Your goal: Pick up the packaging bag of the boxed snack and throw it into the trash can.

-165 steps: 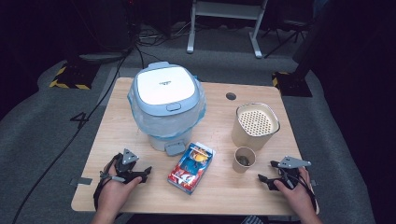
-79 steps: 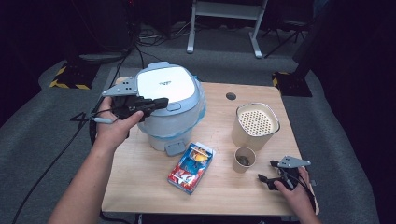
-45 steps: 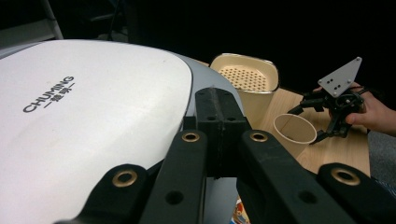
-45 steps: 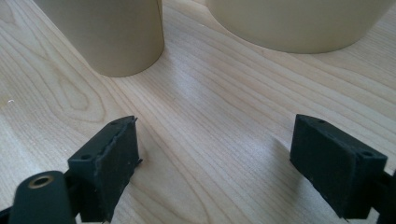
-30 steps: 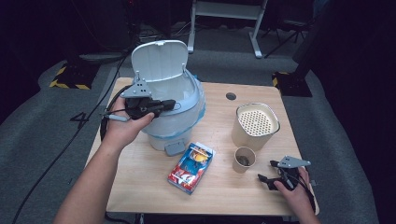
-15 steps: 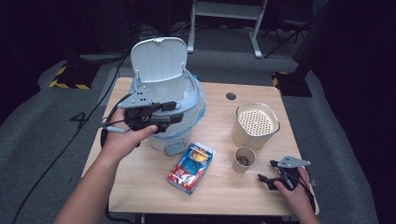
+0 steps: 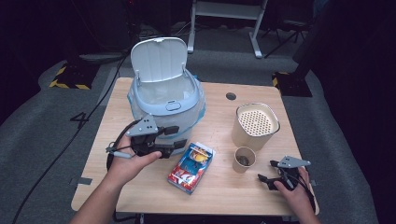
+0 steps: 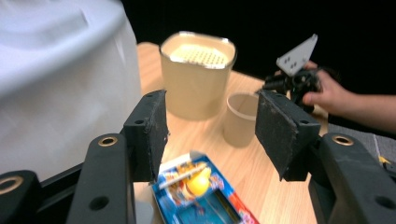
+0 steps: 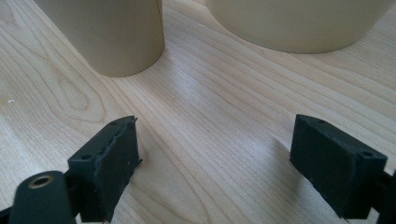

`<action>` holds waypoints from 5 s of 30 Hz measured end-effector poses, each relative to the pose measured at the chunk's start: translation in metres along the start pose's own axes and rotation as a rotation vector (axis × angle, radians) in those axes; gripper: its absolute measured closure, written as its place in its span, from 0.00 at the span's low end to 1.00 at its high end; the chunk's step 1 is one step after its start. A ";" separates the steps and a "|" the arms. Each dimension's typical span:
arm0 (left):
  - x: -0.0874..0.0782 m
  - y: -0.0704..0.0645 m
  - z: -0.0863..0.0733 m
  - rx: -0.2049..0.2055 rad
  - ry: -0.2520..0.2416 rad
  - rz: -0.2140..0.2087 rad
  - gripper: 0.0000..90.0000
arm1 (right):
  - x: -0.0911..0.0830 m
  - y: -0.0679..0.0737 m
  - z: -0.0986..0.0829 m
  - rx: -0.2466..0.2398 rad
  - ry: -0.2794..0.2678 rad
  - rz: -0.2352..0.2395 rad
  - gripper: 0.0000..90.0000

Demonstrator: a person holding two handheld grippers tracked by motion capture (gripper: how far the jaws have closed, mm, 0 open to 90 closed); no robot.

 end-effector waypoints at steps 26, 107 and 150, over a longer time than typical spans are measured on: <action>0.064 0.016 -0.113 -0.099 0.234 0.071 0.48 | 0.000 0.000 0.000 0.000 0.000 0.000 0.17; 0.051 -0.005 -0.061 -0.054 -0.015 -0.001 0.84 | 0.000 0.000 0.000 -0.001 0.000 0.000 0.17; -0.026 0.038 0.095 0.057 -0.308 0.154 0.84 | 0.000 0.000 0.000 0.000 0.000 0.000 0.17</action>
Point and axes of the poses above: each handheld gripper's, and its own axes: x roughly forward along the jaws, z roughly out of its top, y roughly to its left, the point moved 4 cm from there along x, roughly forward along the jaws, and after that the axes turned 3 degrees about -y, right-handed, at the moved point
